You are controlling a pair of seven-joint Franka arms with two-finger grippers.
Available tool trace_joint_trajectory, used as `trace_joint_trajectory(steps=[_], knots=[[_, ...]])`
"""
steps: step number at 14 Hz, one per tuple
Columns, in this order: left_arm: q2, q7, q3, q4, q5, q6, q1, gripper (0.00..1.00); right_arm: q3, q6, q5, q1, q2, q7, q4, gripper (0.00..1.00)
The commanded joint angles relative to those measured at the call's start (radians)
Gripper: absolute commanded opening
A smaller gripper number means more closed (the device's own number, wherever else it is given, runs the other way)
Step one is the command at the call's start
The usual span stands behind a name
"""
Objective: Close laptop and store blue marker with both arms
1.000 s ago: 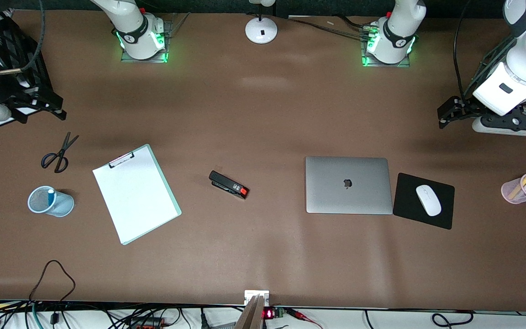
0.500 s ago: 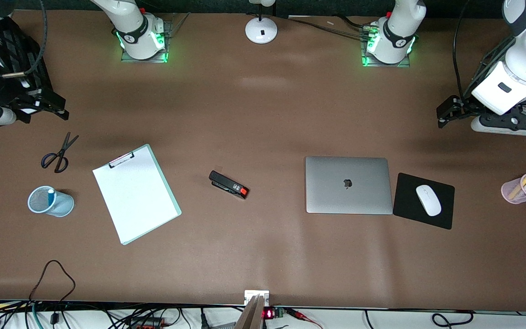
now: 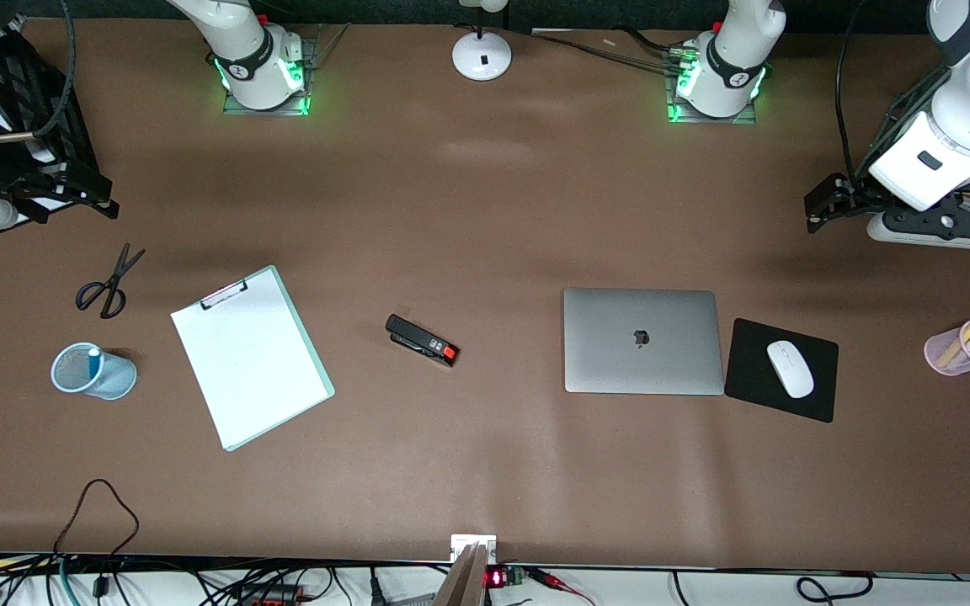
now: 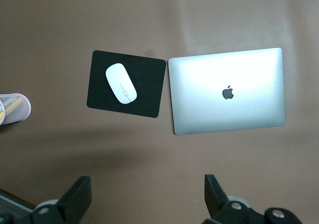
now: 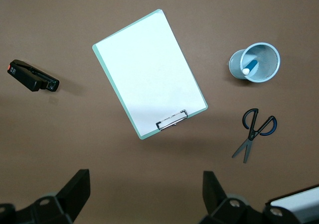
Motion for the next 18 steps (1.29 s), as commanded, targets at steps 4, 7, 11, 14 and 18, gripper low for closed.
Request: trace_joint_trajectory(steps=[4, 7, 11, 14, 18], knots=[[0.006, 0.009, -0.001, 0.027, -0.008, -0.026, -0.002, 1.0, 0.004, -0.02, -0.004, -0.008, 0.002, 0.006, 0.02, 1.0], [0.006, 0.01, 0.001, 0.027, -0.008, -0.028, 0.001, 1.0, 0.004, -0.018, -0.004, -0.009, 0.008, 0.006, 0.03, 1.0], [0.007, 0.01, -0.001, 0.027, -0.008, -0.028, 0.001, 1.0, 0.004, -0.018, -0.021, -0.011, 0.008, 0.021, 0.029, 1.0], [0.007, 0.01, 0.001, 0.027, -0.008, -0.028, 0.001, 1.0, 0.004, -0.02, -0.066, -0.008, 0.01, 0.061, 0.023, 1.0], [0.007, 0.01, -0.001, 0.027, -0.008, -0.028, 0.001, 1.0, 0.004, -0.021, -0.064, -0.008, 0.007, 0.061, 0.024, 1.0]])
